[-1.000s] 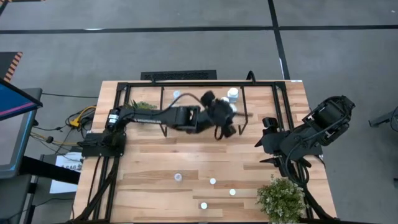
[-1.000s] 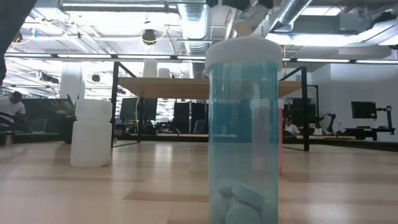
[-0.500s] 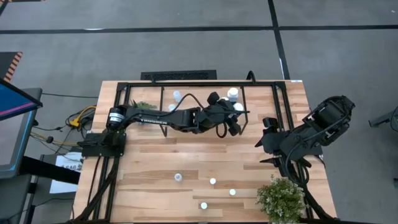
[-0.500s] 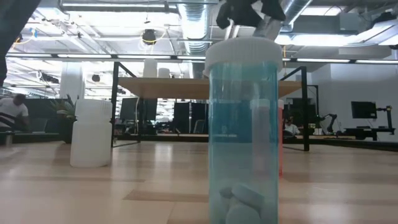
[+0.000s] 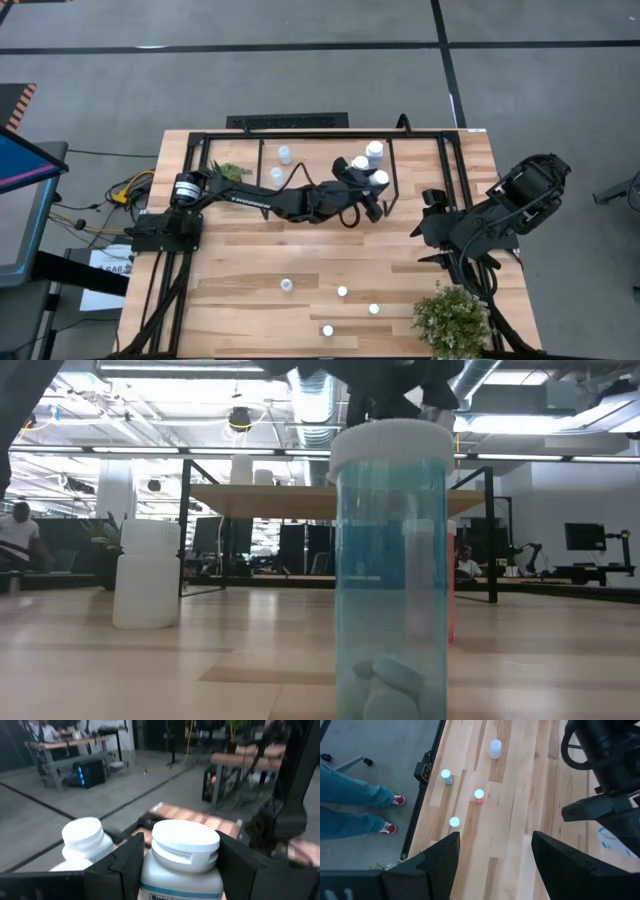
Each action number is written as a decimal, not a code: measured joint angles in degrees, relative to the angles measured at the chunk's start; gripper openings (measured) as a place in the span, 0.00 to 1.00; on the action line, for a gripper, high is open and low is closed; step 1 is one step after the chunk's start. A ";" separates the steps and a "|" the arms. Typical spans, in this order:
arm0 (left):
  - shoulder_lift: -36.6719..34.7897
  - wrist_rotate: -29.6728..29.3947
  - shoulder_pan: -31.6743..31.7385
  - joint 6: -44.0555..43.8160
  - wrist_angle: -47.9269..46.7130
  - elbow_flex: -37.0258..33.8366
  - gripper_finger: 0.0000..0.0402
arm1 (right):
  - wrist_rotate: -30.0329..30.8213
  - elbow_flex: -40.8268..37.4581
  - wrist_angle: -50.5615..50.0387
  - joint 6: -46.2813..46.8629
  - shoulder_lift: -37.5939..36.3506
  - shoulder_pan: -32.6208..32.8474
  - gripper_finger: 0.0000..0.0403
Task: Pick and place medicine bottles onto shelf by color
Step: Put the white and blue pill bottle on the shelf, then put the transparent pill bottle on the shelf aligned with the other transparent pill bottles
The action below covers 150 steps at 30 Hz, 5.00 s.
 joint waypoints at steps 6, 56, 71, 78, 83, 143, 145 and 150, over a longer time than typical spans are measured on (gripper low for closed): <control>0.08 2.69 0.87 -1.58 8.55 -4.92 0.47 | -0.02 0.00 0.01 -0.22 0.00 0.00 0.67; 2.08 16.14 6.42 -1.51 7.47 -5.45 0.63 | -0.07 0.00 0.00 -1.42 0.00 -0.02 0.67; 1.99 16.21 5.97 2.56 11.55 -1.31 0.66 | -0.07 0.00 0.01 -1.40 0.00 -0.02 0.67; 1.88 17.14 2.24 0.53 -0.57 5.11 0.66 | -2.05 0.00 0.00 -0.79 0.00 0.02 0.67; 1.88 12.12 -1.20 0.40 -18.76 10.89 0.61 | -3.99 0.00 0.01 -0.53 0.00 0.02 0.67; -7.57 29.78 -4.50 -11.35 -69.98 19.66 0.30 | -4.09 0.02 0.02 5.89 0.14 0.02 0.67; -8.44 30.07 -6.13 -11.55 -76.33 19.61 0.35 | -4.06 0.02 -0.03 8.21 0.27 0.02 0.67; -11.94 28.32 -11.58 -8.23 -86.28 19.56 0.44 | -3.78 0.00 0.12 11.41 2.73 -0.01 0.67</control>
